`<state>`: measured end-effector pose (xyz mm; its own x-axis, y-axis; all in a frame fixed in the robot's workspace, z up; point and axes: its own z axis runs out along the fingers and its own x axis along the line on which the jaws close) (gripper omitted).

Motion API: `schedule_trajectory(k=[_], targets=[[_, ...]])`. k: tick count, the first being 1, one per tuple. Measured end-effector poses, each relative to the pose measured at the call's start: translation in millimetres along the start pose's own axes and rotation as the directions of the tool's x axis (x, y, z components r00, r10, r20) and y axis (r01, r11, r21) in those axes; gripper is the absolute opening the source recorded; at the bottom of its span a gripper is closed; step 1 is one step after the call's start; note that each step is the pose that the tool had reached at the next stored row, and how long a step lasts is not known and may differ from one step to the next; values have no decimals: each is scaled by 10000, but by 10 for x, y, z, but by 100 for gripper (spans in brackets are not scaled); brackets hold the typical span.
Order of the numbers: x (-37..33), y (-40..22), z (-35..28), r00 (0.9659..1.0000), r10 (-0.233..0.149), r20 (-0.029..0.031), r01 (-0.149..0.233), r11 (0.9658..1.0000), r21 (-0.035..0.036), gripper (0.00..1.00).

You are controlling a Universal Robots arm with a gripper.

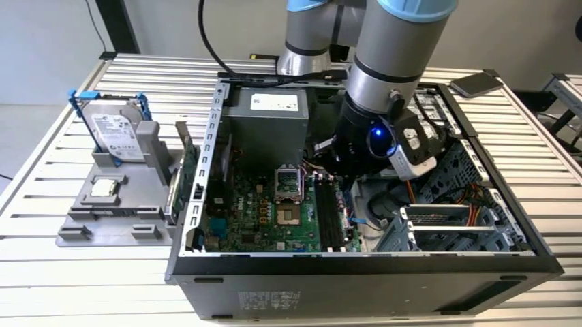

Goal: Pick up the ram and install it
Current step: 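Insert the ram into the slot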

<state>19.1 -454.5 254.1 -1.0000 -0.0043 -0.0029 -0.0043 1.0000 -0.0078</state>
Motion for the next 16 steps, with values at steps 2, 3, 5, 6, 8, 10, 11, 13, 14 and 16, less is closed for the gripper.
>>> schedule_trajectory(k=[2,3,5,6,8,10,11,13,14,16], targets=[[0,-48,20,10000,0,0,0,10000,0,0],[1,-70,25,10000,0,0,0,10000,1,0],[9,-102,31,10000,6,0,-6,10000,2,0],[18,-105,40,10000,26,1,-26,10000,-4,0],[29,-106,57,9999,135,-1,-135,9999,0,0],[30,-106,81,9998,204,-2,-204,9998,2,0],[30,-106,100,9998,204,-1,-204,9998,0,0],[30,-106,136,9998,206,-2,-206,9998,1,0],[31,-107,154,9998,207,-2,-207,9998,1,0],[31,-112,190,9998,207,-2,-207,9998,1,0]])
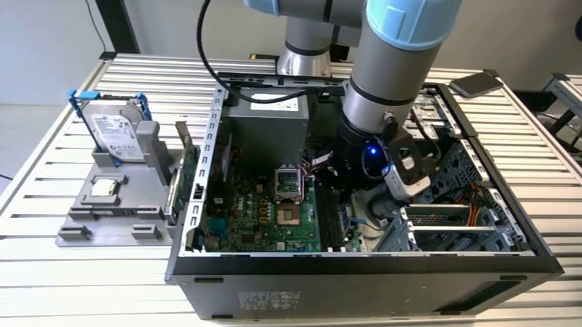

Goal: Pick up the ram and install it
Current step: 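Insert the ram into the slot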

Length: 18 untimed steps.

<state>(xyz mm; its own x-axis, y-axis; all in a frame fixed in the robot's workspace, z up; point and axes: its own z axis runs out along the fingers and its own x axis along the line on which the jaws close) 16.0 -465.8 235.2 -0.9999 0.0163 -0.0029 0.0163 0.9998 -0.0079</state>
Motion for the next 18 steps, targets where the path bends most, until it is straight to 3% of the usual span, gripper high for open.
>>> schedule_trajectory(k=[10,18], targets=[[-1,-36,107,10000,-17,0,17,10000,0,0],[0,-37,130,10000,-40,-2,40,10000,3,0]])
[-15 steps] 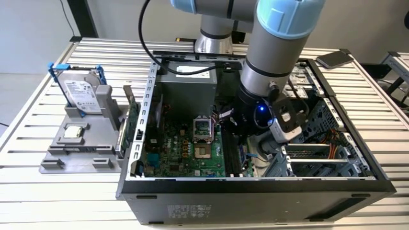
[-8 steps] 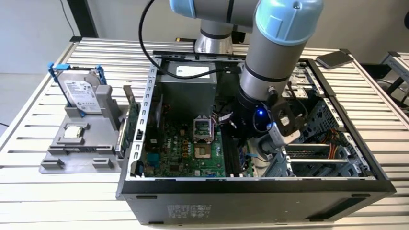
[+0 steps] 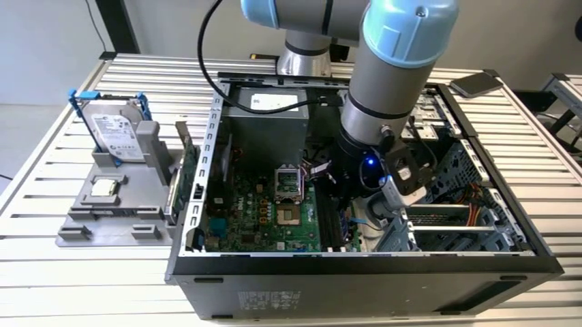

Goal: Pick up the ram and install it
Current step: 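Insert the ram into the slot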

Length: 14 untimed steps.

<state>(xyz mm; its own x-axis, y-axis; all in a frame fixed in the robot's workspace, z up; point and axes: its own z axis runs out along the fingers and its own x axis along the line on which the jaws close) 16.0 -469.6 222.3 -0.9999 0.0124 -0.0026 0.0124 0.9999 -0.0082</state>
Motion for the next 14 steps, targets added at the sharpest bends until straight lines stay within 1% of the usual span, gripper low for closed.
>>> schedule_trajectory(k=[6,14], targets=[[8,-2,7,10000,-5,0,5,10000,0,0],[8,-3,29,10000,7,-20,-7,10000,5,0]])
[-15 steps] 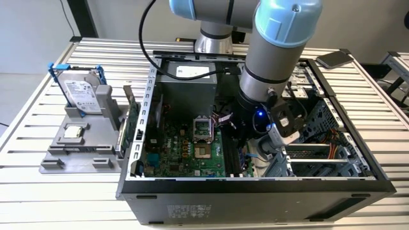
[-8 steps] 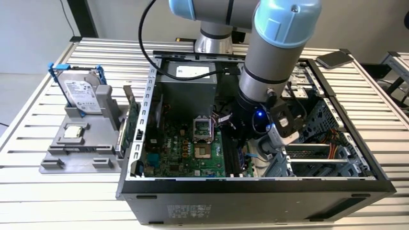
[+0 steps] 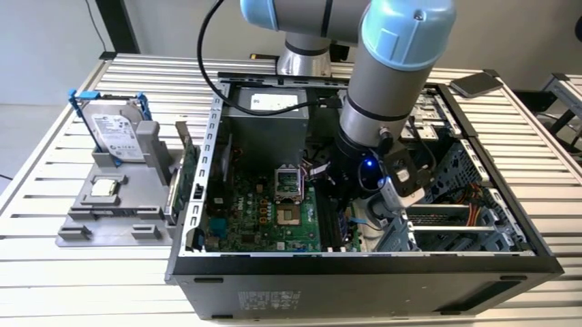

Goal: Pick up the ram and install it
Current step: 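Insert the ram into the slot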

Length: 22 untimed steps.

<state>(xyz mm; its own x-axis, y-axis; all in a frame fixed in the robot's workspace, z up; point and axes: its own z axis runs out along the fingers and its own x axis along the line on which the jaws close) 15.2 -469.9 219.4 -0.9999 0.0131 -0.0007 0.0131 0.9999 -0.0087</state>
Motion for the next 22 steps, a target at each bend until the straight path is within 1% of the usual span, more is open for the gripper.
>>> schedule_trajectory(k=[7,14,22], targets=[[0,-1,8,9999,132,-16,-132,9999,0,0],[0,-1,10,9998,213,-17,-213,9998,13,0],[0,-1,14,9997,226,-19,-226,9997,15,0]])
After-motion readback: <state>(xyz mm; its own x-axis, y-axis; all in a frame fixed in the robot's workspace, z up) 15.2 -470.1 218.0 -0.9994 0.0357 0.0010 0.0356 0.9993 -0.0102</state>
